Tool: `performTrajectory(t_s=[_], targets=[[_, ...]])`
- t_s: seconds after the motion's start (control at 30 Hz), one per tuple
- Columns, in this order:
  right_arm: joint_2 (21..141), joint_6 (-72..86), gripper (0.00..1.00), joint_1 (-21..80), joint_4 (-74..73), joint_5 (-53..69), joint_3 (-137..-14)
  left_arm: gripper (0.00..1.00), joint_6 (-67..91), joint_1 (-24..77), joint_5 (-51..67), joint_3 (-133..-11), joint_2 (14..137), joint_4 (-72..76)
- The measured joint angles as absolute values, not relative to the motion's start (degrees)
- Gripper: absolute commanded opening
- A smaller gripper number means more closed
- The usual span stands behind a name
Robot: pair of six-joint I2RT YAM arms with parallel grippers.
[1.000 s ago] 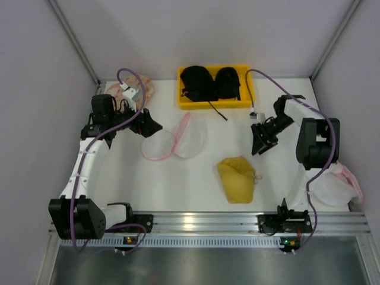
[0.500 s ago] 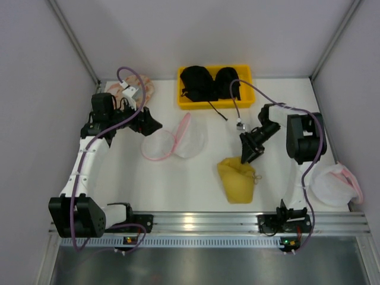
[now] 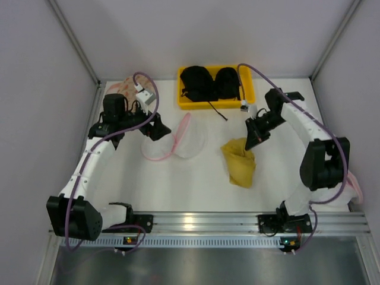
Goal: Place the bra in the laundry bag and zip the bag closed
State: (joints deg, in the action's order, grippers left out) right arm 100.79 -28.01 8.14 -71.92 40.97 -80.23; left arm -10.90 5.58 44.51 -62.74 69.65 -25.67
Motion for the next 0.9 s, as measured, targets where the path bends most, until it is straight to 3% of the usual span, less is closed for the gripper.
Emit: performTrajectory(t_s=[0.13, 0.23, 0.47, 0.73, 0.83, 0.87, 0.9], targets=[[89.6, -24.1, 0.00, 13.8, -71.7, 38.5, -80.7, 0.94, -15.0, 11.6, 43.4, -61.8, 69.0, -25.9], [88.7, -22.4, 0.00, 16.7, -72.1, 37.1, -80.1, 0.95, -18.4, 16.7, 42.1, -61.3, 69.0, -26.2], [99.8, -20.5, 0.00, 14.2, -71.3, 33.3, -80.2, 0.92, -24.5, 27.5, 39.4, -61.3, 69.5, -26.6], [109.7, -24.6, 0.00, 4.4, -70.6, 30.4, -88.1, 0.89, -27.4, 39.6, 34.3, -61.9, 77.1, -26.7], [111.1, -26.3, 0.27, 2.7, -70.1, 29.3, -88.2, 0.89, -25.9, 42.5, 33.3, -64.2, 82.1, -26.4], [111.3, -26.6, 0.41, 2.7, -70.1, 29.3, -88.2, 0.87, -25.1, 43.1, 33.1, -64.9, 83.5, -25.9], [111.4, -26.7, 0.43, 2.7, -70.1, 29.4, -88.2, 0.87, -23.6, 43.6, 32.8, -65.7, 85.1, -25.0]])
